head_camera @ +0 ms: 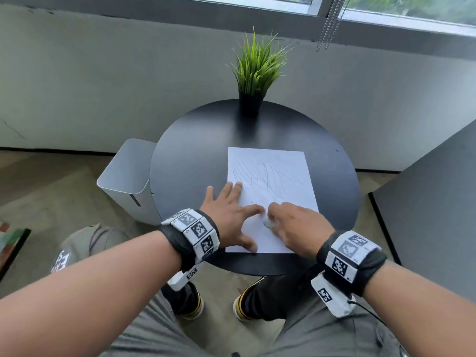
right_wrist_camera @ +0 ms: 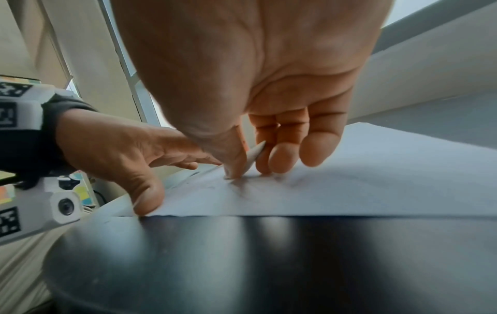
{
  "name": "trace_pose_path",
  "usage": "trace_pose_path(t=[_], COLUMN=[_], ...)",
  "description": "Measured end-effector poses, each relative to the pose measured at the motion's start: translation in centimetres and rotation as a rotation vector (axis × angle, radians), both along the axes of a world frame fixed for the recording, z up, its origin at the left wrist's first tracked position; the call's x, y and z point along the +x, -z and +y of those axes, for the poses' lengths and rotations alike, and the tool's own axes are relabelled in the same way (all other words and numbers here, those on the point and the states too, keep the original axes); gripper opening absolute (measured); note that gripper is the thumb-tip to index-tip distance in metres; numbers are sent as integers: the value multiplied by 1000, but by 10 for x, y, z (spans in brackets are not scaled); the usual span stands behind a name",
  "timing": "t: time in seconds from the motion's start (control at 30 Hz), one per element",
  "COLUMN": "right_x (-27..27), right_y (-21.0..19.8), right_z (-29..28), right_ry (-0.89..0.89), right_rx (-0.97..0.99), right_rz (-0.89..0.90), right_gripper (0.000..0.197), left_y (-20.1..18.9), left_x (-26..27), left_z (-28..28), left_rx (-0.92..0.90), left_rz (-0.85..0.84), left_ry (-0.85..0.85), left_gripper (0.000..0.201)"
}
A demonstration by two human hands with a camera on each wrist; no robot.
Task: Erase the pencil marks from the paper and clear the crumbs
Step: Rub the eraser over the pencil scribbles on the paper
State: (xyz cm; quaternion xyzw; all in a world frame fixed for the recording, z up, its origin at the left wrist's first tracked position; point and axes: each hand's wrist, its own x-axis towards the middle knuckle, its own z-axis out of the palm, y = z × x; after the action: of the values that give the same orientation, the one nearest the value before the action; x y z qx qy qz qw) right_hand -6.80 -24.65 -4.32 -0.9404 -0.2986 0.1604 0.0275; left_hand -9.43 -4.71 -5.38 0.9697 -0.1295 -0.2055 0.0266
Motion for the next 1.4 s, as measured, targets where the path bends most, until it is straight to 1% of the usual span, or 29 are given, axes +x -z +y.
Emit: trace_pose_path(t=[0.07,0.1,0.2,0.23,0.27,0.33,0.37,0.4,0.43,0.47,0.53,0.57,0.6,0.63,0.7,0.73,0.77,0.83,0.87,0.9,0.93,1.03,1.13,1.2,1.27,1.3,1.33,1.37,1.4], right_x=[-2,-6,-21,-19,-13,4,10,11,5,-5,-29,-33,-28,-18,2,4,0,-21,-30,-31,-24,9,16,6,-4,-7,-8,-6,-4], right_y=[-1,-2,-2,-4,-6,-9,-8,-7,-7,-8,-8,-8,-10,-10,-8,-6,-5,-3,-2,-6,-9,-16,-10,-2,1,2,2,1,0], right_z=[-3,-4,-7,-6,-4,-1,-1,-1,1,3,4,3,2,0,-6,-7,-5,1,3,4,4,1,-3,-2,0,1,2,4,6], right_ry=[-31,-86,-346,-363,-311,-138,-83,-66,-75,-122,-262,-300,-278,-208,-69,-59,-92,-253,-322,-343,-320,-89,32,116,205,230,239,236,224], right_rx=[9,1,-56,-68,-62,-45,-47,-46,-45,-52,-90,-92,-86,-75,-48,-46,-42,-42,-54,-71,-68,-54,-55,-37,-6,-3,-5,-10,-11], right_rz=[-20,-22,13,26,30,0,-19,-32,-31,-16,48,59,44,9,-49,-66,-63,8,42,56,60,51,3,45,122,151,167,171,162], right_gripper=[18,16,12,12,11,12,15,16,11,8,16,15,13,11,14,14,14,24,23,18,13,23,24,23,23,24,24,24,24], left_y=[0,0,-2,-1,-1,0,1,2,3,4,5,5,5,5,4,4,4,4,4,3,2,-2,-9,-13,-11,-7,-4,-1,2], left_x=[-1,-1,-1,-1,0,-1,-1,-1,-1,-2,-2,-1,0,0,-1,-2,-2,-2,-2,0,1,8,15,16,8,1,-5,-12,-17], left_z=[0,1,4,5,5,6,7,8,9,9,8,8,7,7,7,7,7,7,7,7,7,10,19,30,38,39,37,34,29], left_rx=[-12,-10,9,10,6,-9,-14,-16,-16,-15,-8,-5,-7,-11,-8,3,11,22,33,45,52,77,71,44,4,-18,-41,-57,-63], left_rz=[-5,-13,-43,-46,-49,-44,-39,-35,-32,-31,-24,-17,-9,1,23,30,35,39,34,30,35,56,20,-59,-180,-220,-235,-221,-179], left_ry=[-4,3,44,53,57,50,42,38,35,33,35,38,43,46,44,40,37,46,58,75,88,118,106,56,4,-22,-54,-90,-129], left_gripper=[93,94,93,93,94,94,94,94,94,93,93,93,93,93,93,93,93,92,91,91,91,93,93,85,64,52,46,48,58])
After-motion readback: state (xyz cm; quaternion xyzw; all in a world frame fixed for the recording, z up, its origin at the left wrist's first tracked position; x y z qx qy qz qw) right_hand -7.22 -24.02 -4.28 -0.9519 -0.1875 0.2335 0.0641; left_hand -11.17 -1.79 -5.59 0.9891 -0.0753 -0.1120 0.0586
